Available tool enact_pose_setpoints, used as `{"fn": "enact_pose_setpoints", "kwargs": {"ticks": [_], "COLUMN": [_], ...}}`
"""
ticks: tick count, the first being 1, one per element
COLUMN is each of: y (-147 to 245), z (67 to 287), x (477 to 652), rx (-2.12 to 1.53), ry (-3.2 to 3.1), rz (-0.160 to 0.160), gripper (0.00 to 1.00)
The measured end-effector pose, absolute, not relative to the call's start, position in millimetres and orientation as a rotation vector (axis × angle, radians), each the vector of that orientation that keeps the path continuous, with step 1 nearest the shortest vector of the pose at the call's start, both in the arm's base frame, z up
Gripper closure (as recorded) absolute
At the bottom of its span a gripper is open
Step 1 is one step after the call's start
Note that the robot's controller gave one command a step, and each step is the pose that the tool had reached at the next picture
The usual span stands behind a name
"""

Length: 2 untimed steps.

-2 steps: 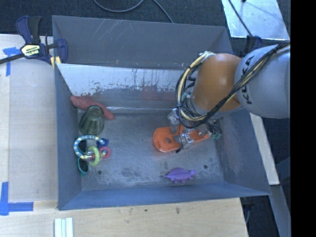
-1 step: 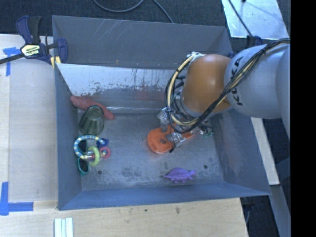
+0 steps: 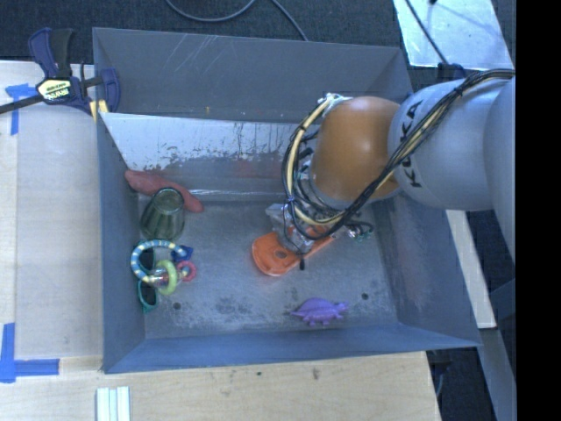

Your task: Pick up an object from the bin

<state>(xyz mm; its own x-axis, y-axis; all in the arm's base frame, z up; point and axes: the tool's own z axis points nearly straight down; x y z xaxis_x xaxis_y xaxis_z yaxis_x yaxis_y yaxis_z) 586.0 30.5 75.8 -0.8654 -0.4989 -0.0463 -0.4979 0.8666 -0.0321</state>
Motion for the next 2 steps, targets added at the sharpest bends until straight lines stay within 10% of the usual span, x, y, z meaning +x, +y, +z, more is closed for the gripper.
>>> {"fn": "enact_pose_setpoints", "kwargs": {"ticks": [1, 2], "y": [28.9, 28.3], "z": [72.0, 71.7], "x": [582.9, 582.1], "rx": [-0.801, -0.802], "ry": [2.993, 2.997], "rz": [-0.031, -0.032], "gripper": [0.00, 1.00]}}
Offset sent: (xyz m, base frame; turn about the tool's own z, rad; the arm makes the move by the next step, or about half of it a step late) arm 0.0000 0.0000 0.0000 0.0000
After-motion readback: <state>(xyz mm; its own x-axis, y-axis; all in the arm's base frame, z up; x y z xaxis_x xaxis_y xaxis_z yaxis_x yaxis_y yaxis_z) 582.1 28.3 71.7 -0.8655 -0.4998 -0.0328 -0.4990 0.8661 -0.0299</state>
